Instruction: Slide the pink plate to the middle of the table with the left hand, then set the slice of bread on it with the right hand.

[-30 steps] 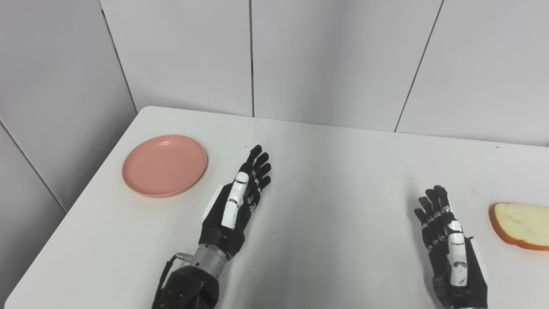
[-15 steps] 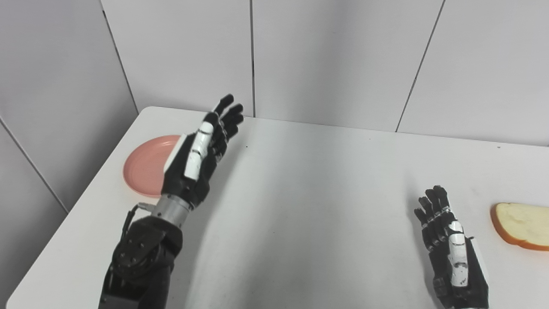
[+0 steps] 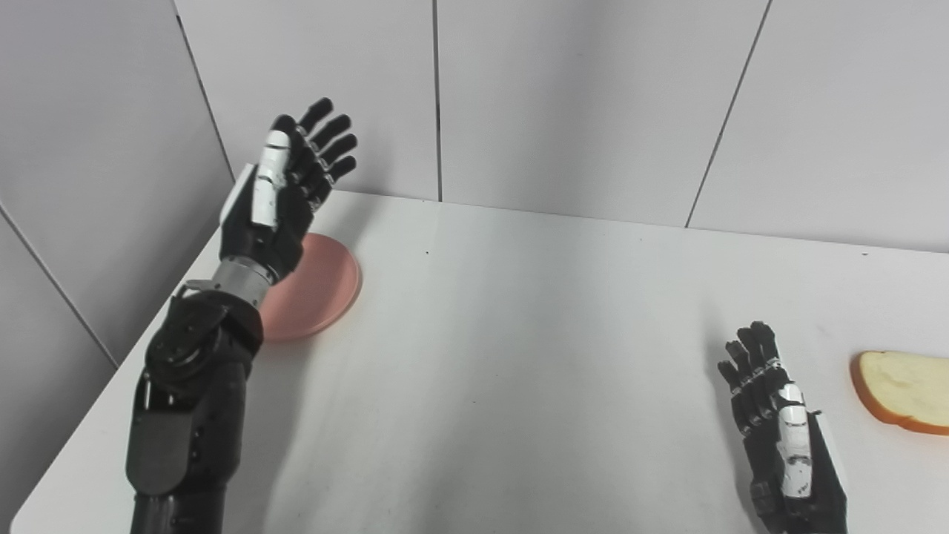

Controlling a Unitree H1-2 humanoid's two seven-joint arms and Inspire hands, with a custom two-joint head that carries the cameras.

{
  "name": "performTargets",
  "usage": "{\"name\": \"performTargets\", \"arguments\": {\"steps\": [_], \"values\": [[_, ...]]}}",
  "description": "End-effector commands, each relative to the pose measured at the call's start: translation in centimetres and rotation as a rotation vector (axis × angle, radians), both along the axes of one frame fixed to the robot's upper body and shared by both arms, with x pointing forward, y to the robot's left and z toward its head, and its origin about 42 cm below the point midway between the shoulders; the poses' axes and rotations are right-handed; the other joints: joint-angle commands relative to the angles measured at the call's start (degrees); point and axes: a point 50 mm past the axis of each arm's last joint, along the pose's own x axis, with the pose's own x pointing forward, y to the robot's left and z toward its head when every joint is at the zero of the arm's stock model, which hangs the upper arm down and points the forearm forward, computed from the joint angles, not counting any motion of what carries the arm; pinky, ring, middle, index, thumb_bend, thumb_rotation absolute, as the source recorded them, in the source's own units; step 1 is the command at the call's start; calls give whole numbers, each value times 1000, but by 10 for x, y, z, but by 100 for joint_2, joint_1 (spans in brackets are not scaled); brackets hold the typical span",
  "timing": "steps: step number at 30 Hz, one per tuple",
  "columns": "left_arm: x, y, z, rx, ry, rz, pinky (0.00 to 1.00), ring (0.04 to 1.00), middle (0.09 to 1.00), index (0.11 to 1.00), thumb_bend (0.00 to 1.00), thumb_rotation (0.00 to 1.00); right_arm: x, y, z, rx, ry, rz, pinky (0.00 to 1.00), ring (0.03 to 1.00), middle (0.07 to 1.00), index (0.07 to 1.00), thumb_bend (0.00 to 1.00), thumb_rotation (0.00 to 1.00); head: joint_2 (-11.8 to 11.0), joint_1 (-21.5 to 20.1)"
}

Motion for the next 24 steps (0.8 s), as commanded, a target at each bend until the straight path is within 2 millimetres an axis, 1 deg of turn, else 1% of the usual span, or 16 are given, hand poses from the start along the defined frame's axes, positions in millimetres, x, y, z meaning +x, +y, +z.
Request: {"name": "performTargets", "arguments": {"steps": [1,5,8,11,14,16,18,24], "values": [[14,13,26,3,-74,19,834,865,874,862,462,1000,-22,5,-30,33,119,-4,1000,1000,1000,997,369,1000,3,18],[29,35,26,-5,-56,54,844,868,870,858,466,1000,-23,4,-31,35,122,-2,1000,1000,1000,1000,371,1000,-3,26],[36,50,26,-36,-39,81,835,862,863,847,457,1000,-23,4,-31,38,122,2,1000,1000,1000,1000,374,999,-23,46],[42,70,24,-48,-34,109,834,863,862,849,445,1000,-23,3,-32,45,121,2,1000,1000,1000,1000,372,996,-29,57],[44,88,22,-54,-27,138,828,863,867,856,453,1000,-23,3,-33,47,119,0,1000,1000,1000,1000,373,993,-35,70],[45,96,20,-70,-24,158,828,862,866,857,457,1000,-23,3,-32,52,120,-1,1000,1000,1000,1000,374,992,-38,79],[45,102,18,-81,-24,168,840,864,866,860,452,1000,-23,2,-32,58,121,-1,1000,1000,1000,1000,372,992,-53,113],[44,129,9,-81,0,212,893,894,892,882,447,1000,-23,0,-34,44,116,9,1000,1000,1000,1000,362,1000,-62,166]]}}
